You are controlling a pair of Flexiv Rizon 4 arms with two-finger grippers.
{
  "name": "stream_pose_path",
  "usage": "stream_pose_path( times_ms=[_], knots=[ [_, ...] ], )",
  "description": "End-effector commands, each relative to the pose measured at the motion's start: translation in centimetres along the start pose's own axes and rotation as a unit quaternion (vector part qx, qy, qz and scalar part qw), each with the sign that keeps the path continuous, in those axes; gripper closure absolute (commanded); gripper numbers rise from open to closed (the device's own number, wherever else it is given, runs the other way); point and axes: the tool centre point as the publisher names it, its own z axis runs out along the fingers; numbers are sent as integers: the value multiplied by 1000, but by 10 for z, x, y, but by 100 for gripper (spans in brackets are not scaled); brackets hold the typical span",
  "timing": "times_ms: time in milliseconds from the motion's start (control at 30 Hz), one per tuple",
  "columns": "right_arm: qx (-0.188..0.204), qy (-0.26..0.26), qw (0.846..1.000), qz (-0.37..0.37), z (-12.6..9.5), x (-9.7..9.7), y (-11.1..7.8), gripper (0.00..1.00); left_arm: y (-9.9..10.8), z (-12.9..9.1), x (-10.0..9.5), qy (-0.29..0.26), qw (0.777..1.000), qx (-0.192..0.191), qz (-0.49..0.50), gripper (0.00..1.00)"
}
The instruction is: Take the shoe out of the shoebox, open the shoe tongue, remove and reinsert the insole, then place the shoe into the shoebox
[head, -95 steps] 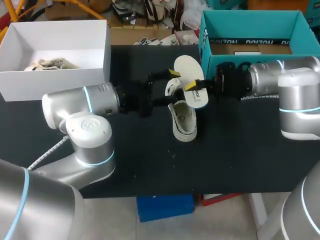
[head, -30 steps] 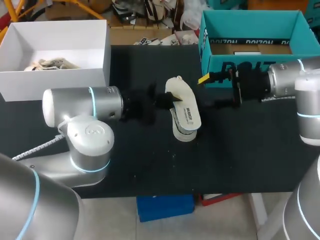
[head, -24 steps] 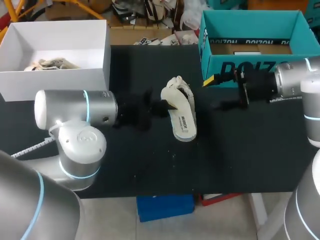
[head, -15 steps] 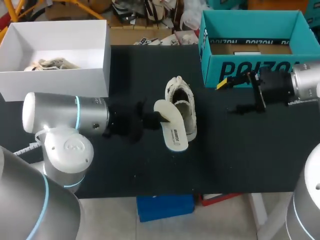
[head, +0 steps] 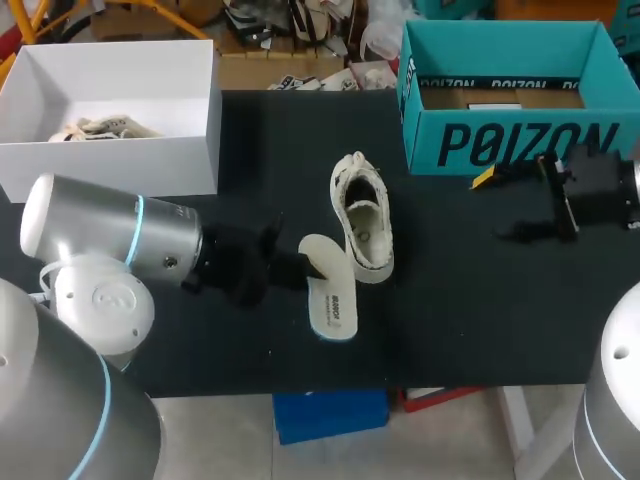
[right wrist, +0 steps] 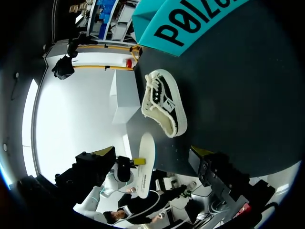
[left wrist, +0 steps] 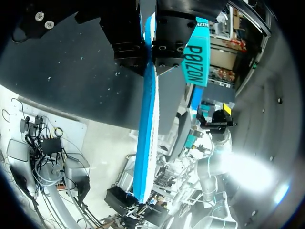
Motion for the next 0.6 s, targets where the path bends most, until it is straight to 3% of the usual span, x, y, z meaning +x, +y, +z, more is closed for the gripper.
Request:
stream_pose_path(
  times_ms=[33, 167, 333, 600],
  knots=[
    [-56, -11, 998, 1, -17, 2, -15, 0, -7, -9, -2, 4, 1000, 19, 2, 100],
    [-56, -11, 998, 1, -17, 2, -15, 0, -18, -3, -3, 18, 998, 59, -6, 100],
    [-56, -11, 998, 1, -17, 2, -15, 0, -24, 8, 1, 58, 995, 80, 1, 100],
    [-56, -11, 998, 1, -17, 2, -15, 0, -19, 21, -16, 94, 991, 87, 30, 100]
  ],
)
